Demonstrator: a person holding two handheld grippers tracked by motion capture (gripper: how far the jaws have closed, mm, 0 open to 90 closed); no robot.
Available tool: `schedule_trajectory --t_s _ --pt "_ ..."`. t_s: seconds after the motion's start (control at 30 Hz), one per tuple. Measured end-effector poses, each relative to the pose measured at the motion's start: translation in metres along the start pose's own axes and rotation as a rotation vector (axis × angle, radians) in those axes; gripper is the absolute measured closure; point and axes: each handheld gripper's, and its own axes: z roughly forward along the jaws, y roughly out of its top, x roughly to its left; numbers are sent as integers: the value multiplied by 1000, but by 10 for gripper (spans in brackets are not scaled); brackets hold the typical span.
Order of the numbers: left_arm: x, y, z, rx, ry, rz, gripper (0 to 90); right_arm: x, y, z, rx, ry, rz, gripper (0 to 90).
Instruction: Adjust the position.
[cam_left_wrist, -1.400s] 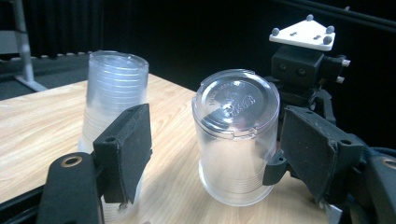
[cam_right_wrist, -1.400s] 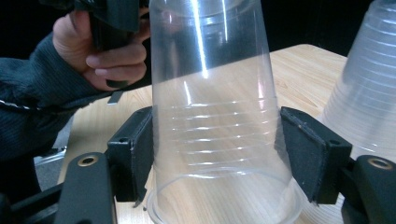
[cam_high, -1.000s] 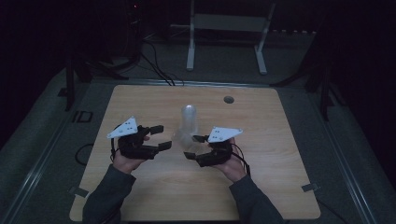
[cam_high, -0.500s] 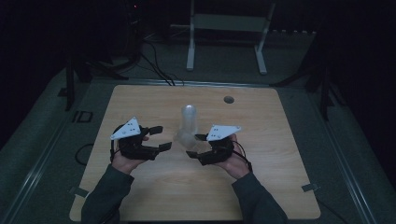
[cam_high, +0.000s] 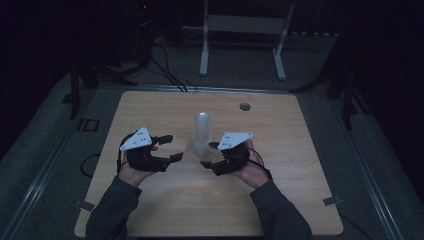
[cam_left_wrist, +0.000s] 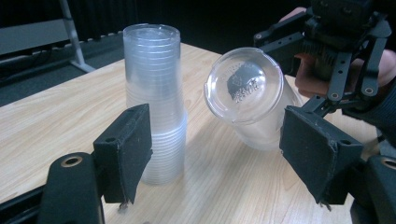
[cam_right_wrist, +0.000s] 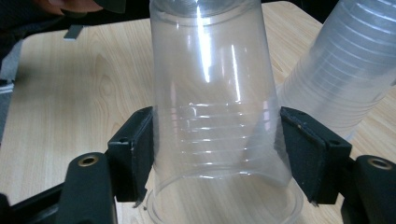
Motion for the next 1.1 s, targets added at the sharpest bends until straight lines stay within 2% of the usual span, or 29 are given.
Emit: schedule_trajectory --t_s 0.57,1.1 --pt "0 -2 4 37 3 8 255 -5 9 -1 76 -22 -56 309" --pt "-4 -2 10 108 -10 47 256 -10 17 -4 178 -23 -140 312"
